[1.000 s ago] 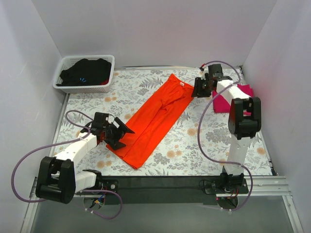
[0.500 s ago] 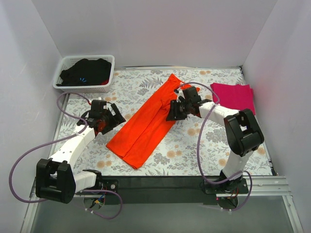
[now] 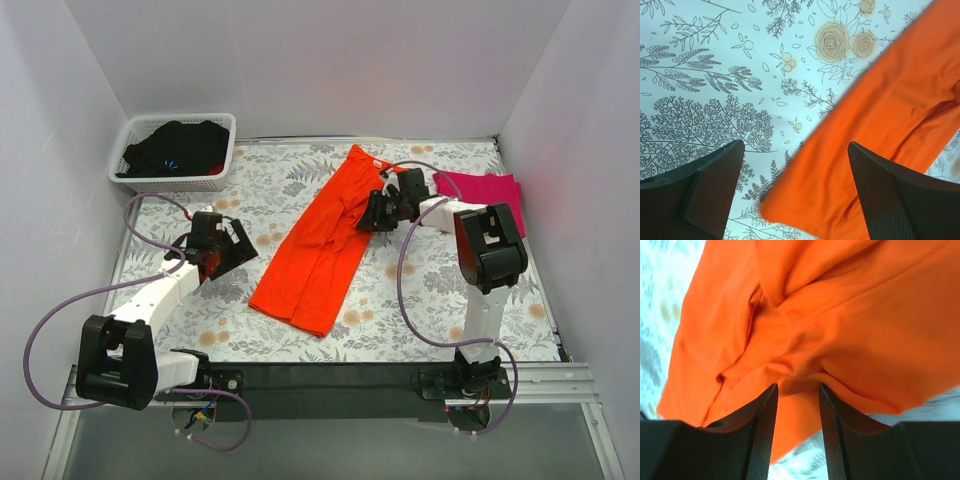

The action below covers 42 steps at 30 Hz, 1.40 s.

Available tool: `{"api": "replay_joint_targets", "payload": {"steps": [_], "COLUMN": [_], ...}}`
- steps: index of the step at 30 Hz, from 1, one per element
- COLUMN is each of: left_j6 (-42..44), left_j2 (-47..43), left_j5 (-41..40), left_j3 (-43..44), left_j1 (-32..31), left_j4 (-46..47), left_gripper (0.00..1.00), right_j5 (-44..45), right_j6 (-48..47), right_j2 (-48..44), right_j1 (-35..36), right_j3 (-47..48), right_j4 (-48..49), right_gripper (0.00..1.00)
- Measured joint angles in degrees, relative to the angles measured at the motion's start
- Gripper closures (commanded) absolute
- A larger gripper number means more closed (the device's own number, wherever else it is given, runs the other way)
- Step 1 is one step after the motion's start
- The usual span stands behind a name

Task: Fold and stack the t-shirts
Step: Fold the tshirt

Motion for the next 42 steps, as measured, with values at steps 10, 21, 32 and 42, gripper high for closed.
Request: {"api": "replay_joint_targets", "payload": {"steps": [10,21,32,42], "left_j6": [-1.77,-3.28,-3.87,-3.87], "left_j2": [3.58,2.29,3.82,4.2], "left_j5": [3.69,6.69,6.69,5.31], "left_j3": [0.63,1.42,1.42,1.49], "left_j1": [-1.2,-10.56,-14.1,-14.21], "left_j4": [-4.24,-12.55,-15.41,-16.48], "left_gripper": [0.22,0.25,0.28,0.28], "right_j5": [1.11,2.16,-0.72,-5.68], "right_j6": [-6.19,-7.15,-4.24,-2.05], "right_j2": [0.22,-21.57,-22.58,-14.95], "right_j1": [-5.51,8.96,22.36,31.56], "right_j3": [3.76,-10.08,-19.17,-15.52], "right_j4": [-6.43,-14.12,-22.71,-22.56], "right_gripper": [0.6,0.62,0.63,0.62]}}
